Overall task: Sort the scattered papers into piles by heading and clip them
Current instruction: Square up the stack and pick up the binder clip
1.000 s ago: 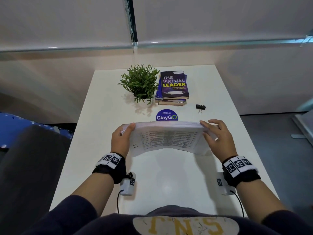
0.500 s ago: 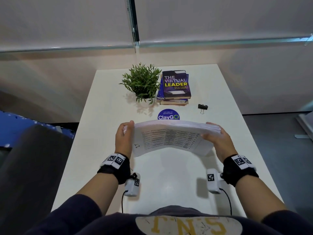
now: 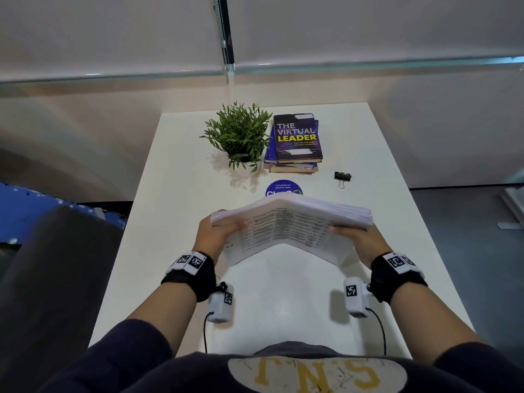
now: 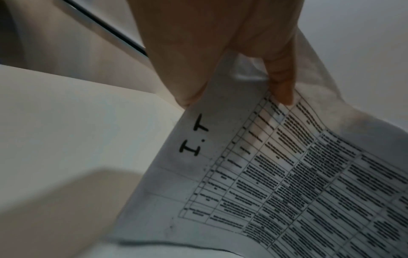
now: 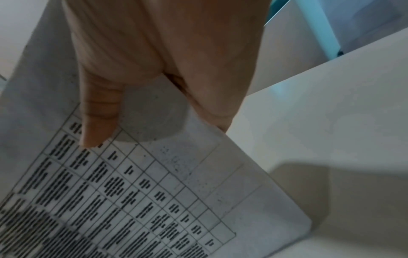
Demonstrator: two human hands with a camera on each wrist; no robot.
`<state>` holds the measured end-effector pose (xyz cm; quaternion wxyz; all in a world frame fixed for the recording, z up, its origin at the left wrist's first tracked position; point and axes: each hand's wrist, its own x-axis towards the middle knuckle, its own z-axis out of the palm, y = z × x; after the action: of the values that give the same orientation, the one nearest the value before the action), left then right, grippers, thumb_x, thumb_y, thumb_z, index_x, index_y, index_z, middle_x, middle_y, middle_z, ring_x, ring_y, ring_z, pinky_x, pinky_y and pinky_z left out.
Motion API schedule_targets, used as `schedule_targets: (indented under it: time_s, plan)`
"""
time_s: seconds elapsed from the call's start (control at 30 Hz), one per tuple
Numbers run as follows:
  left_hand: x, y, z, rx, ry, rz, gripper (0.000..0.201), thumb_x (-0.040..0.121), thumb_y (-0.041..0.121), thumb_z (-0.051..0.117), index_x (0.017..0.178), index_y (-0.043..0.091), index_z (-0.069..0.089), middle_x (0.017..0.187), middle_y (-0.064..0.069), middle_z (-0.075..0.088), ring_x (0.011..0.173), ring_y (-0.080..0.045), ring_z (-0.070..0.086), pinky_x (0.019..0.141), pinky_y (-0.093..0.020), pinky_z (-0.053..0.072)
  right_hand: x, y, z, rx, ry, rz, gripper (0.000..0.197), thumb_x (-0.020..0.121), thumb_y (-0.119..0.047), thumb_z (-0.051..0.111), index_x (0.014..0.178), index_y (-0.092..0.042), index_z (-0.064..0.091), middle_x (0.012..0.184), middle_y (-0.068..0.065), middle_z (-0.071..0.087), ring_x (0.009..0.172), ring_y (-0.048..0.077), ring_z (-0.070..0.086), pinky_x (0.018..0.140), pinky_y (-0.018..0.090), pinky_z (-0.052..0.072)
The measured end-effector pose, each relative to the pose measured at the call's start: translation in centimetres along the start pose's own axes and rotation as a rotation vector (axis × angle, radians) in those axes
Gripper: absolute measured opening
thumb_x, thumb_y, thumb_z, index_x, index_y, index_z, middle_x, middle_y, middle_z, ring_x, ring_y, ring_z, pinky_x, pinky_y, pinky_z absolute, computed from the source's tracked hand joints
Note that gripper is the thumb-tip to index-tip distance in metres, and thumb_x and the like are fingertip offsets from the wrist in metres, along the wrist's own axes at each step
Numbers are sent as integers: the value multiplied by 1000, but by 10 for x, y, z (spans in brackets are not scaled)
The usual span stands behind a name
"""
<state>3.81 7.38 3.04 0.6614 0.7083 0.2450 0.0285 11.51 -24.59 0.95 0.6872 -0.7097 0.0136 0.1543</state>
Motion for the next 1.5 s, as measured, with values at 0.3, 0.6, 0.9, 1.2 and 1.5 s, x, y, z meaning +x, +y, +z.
schedule_targets:
  time_s: [0.3, 0.6, 0.9, 1.2, 1.5]
  plan:
    - [1, -14, -3, -27, -58, -96, 56, 48, 24, 90, 100, 10, 74, 97, -7, 77, 91, -25, 72, 83, -42, 56, -13, 10, -7, -31, -32, 97, 54, 61, -2, 82, 113, -7, 69, 108, 8, 74, 103, 21, 70, 84, 30, 53]
    - [-1, -26, -4, 2, -102, -168, 51, 57, 17, 88, 106, 9, 74, 102, -7, 77, 97, -27, 72, 82, -37, 56, -19, 14, -5, 4, -18, 158, 53, 55, -5, 81, 106, -6, 70, 92, -3, 77, 86, 6, 72, 67, 13, 53]
    - [-6, 19, 9, 54, -51, -74, 22, 73, 5, 82, 93, 6, 75, 83, -3, 78, 80, -19, 75, 64, -23, 56, -5, -45, -10, -439, 284, 60, 99, 63, -15, 89, 144, -23, 34, 147, 5, 43, 129, 19, 45, 107, 38, 36]
    - [-7, 84, 38, 272, -139, 259, 22, 71, 9, 86, 89, 16, 74, 82, 0, 72, 76, -13, 65, 71, -24, 48, 11, -146, 78, -1070, -265, -221, 52, 78, -35, 78, 126, -29, 59, 113, -2, 69, 107, 20, 62, 97, 35, 43]
    - [-10, 92, -7, -1, -119, 166, 18, 78, 4, 78, 95, 5, 72, 93, -8, 76, 82, -17, 70, 81, -32, 57, 6, -123, 23, -408, -90, -124, 22, 81, -20, 76, 103, -14, 73, 97, -1, 75, 87, 11, 72, 83, 28, 54]
